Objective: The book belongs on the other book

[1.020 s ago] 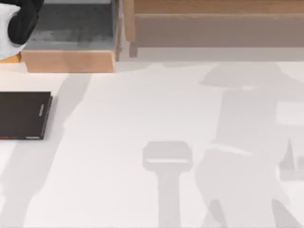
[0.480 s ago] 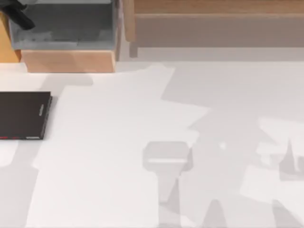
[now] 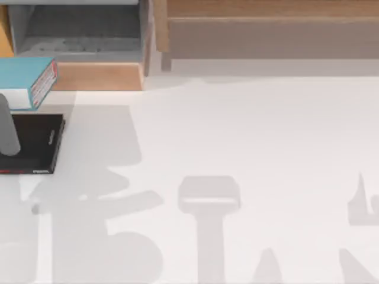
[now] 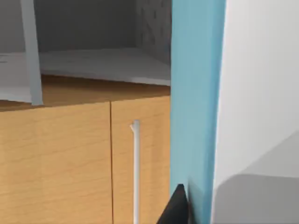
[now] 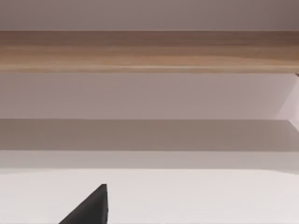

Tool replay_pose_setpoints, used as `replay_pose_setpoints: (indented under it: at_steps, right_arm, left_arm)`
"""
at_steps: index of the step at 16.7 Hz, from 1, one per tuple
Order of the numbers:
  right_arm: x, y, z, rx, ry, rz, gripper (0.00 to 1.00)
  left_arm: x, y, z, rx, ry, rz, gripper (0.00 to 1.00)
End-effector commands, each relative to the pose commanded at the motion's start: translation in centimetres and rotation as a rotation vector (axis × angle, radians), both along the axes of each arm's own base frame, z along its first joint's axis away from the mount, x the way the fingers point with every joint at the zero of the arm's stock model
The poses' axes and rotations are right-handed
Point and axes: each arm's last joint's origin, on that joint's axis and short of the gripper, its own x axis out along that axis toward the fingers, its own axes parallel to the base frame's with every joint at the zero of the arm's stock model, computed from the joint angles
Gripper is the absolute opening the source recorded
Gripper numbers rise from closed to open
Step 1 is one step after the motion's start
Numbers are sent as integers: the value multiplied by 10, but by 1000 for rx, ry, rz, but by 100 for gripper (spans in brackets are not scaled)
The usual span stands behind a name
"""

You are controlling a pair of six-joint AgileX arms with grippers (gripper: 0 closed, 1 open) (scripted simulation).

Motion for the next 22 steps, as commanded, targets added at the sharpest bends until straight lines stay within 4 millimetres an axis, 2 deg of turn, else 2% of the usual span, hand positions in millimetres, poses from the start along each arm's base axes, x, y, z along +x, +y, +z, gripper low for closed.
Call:
replay_pose_setpoints:
  at_steps: [2,4,16,22]
  right_arm:
    - [0,0,0,0,0,0,100]
    - [0,0,0,0,0,0,100]
    - [0,0,0,0,0,0,100]
    - [0,0,0,0,0,0,100]
  left_arm:
    - [-11,5,-26,35,113,5,0]
    - [-16,6,-35,44,158,5,0]
    - [-12,6,-37,44,158,5,0]
    - [-12,6,-37,44,158,5,45]
